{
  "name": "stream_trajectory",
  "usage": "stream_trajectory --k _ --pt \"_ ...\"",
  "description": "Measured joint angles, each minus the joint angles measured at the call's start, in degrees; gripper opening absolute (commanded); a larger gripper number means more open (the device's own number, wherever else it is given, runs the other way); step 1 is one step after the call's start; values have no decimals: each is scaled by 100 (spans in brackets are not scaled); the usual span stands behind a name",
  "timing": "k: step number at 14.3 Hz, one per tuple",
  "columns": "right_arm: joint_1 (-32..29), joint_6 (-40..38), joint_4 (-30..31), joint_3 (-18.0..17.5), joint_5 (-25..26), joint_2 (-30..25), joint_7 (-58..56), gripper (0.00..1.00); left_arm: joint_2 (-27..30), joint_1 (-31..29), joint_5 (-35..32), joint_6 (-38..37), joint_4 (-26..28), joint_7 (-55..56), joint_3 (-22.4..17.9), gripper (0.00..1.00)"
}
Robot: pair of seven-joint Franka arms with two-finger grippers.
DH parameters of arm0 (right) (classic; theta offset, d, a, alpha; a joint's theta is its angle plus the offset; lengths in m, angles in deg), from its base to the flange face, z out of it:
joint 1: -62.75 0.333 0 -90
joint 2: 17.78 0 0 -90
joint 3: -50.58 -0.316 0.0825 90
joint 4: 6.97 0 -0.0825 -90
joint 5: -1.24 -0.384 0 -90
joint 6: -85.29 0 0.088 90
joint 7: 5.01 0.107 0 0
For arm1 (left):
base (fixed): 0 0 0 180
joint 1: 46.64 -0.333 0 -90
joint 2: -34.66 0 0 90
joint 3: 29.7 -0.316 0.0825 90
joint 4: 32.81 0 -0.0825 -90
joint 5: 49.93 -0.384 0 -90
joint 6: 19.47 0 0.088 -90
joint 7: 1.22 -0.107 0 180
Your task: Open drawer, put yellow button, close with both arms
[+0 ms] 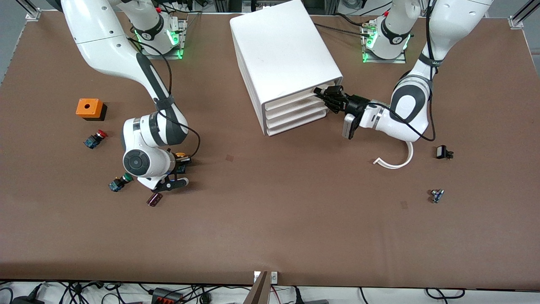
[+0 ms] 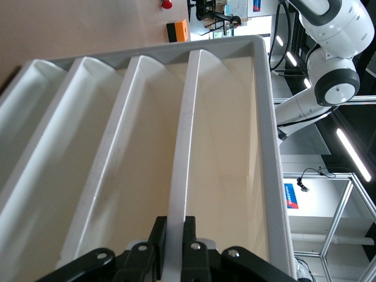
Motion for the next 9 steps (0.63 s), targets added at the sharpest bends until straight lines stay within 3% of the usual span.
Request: stream_trajectory --k 3,8,9 --pt "4 -254 -334 0 0 -86 -8 0 -218 -26 -9 37 -353 0 -84 7" --pt "26 -1285 -1539 -47 -54 -303 -20 0 -742 -240 -499 30 -1467 137 -250 11" --pt "30 -1436 -1771 -114 -71 -311 -21 0 -798 -280 -554 30 -1611 181 -261 18"
